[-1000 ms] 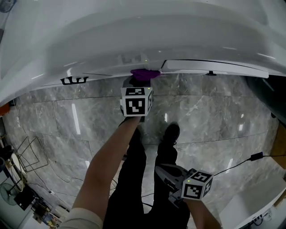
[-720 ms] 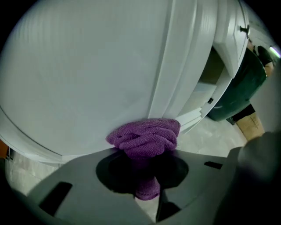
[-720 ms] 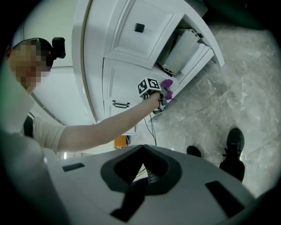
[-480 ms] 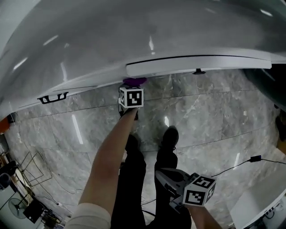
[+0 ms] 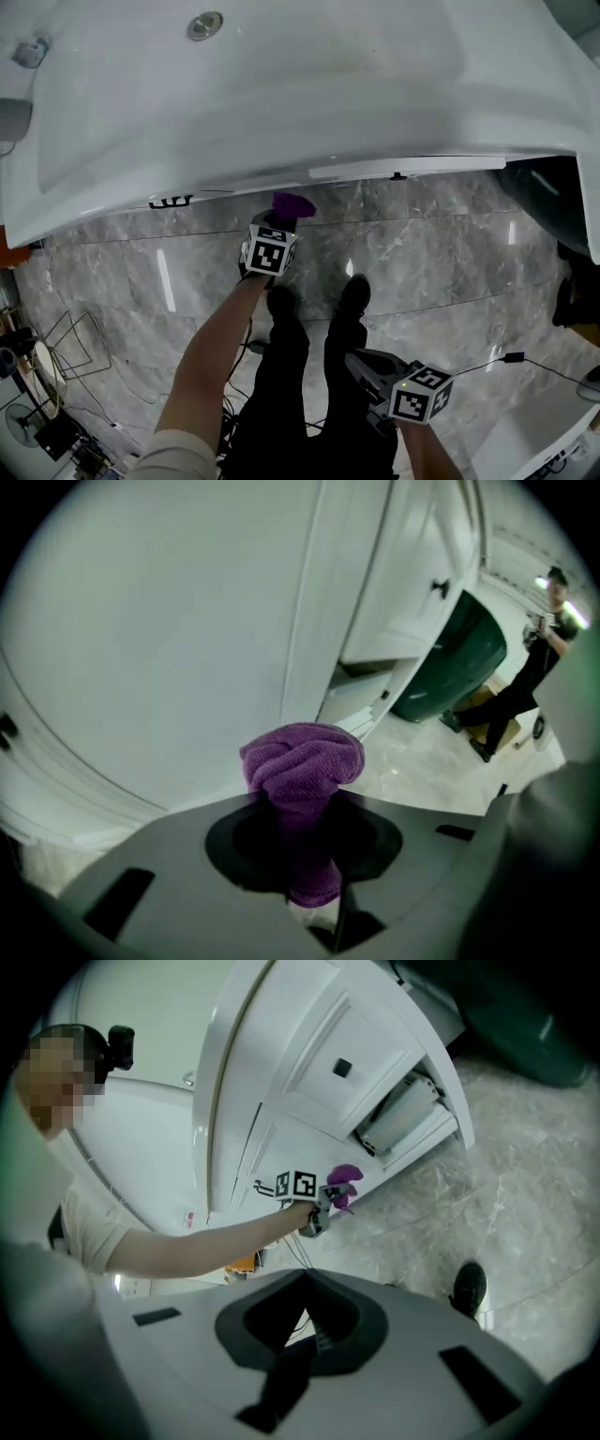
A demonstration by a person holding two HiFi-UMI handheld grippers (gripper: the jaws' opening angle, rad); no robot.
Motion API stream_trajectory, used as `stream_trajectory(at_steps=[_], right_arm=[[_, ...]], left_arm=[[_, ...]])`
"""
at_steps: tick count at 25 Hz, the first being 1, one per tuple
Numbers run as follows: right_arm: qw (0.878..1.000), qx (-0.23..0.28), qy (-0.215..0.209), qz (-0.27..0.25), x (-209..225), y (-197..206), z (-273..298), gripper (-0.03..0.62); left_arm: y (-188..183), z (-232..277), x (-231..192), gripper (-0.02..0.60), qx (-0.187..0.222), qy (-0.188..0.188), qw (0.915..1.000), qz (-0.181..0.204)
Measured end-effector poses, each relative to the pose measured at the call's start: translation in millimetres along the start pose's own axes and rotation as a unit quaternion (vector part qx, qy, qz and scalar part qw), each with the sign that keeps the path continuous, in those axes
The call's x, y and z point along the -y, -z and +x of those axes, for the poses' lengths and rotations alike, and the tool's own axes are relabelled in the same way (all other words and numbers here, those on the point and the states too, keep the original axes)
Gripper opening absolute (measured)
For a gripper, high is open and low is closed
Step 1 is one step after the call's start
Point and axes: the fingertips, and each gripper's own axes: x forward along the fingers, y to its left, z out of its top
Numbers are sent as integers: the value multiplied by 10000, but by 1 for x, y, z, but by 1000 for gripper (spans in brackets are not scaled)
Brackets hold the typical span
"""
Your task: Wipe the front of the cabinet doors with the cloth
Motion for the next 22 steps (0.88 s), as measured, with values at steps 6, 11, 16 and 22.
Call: stream_trajectory(at_steps=[6,11,16,22], right_arm=[[9933,-173,38,-1143,-76,-11,-49,9],[9163,-491,1592,-3642,-99,-37,-90,9],[9244,14,1027,-3672,-187,-69,-115,9],[9397,-60,185,-3415,-275,-50,-89,9]], left_arm=[[-37,-185,17,103,525,528,9923,988],[-60,-326,11,103,1014,343,9896,964],[-53,-416,27,103,1360,212,9855,992],[-22,-484,26,103,1502,41,9845,903]])
